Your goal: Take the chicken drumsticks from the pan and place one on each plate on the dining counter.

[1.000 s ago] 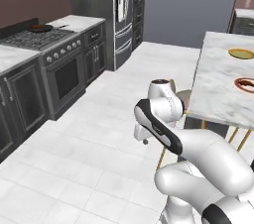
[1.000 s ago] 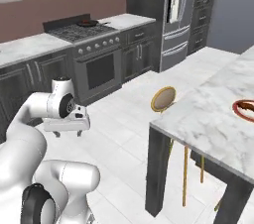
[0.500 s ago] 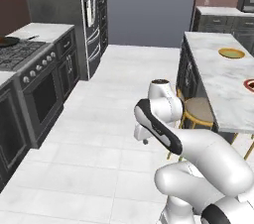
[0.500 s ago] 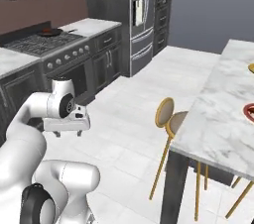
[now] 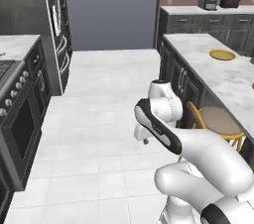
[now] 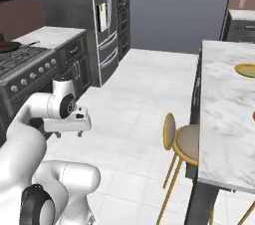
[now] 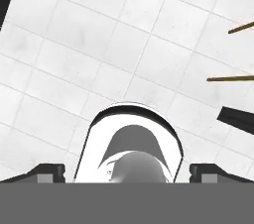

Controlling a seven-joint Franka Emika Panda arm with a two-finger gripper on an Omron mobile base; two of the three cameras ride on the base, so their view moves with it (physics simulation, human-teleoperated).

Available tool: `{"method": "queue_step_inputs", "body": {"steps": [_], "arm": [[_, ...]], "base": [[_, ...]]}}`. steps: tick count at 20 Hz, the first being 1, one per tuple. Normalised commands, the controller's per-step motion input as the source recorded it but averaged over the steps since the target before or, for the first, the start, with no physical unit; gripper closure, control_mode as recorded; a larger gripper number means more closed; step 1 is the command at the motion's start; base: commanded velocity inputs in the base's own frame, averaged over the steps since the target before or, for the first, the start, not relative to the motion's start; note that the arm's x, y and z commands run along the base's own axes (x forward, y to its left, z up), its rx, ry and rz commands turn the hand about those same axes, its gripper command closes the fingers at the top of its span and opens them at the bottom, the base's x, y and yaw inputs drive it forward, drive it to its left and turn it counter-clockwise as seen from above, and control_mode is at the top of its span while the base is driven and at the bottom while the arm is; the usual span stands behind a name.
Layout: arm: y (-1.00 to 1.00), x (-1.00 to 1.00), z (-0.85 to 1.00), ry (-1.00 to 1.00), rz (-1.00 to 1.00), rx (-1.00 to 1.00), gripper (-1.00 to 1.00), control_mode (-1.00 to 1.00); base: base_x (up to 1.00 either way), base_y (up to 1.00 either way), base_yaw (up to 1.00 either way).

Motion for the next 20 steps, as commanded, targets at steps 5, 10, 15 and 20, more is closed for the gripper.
{"method": "queue_step_inputs", "body": {"steps": [5, 10, 15, 20], "arm": [[0.0, 0.0, 0.0, 0.0, 0.0, 0.0, -1.0, 1.0], [0.0, 0.0, 0.0, 0.0, 0.0, 0.0, -1.0, 1.0], [0.0, 0.0, 0.0, 0.0, 0.0, 0.0, -1.0, 1.0], [0.0, 0.0, 0.0, 0.0, 0.0, 0.0, -1.0, 1.0]], "base": [[0.84, 0.75, -0.34], [0.82, 0.84, -0.24], [0.86, 0.81, -0.23], [0.9, 0.8, -0.17]]}}
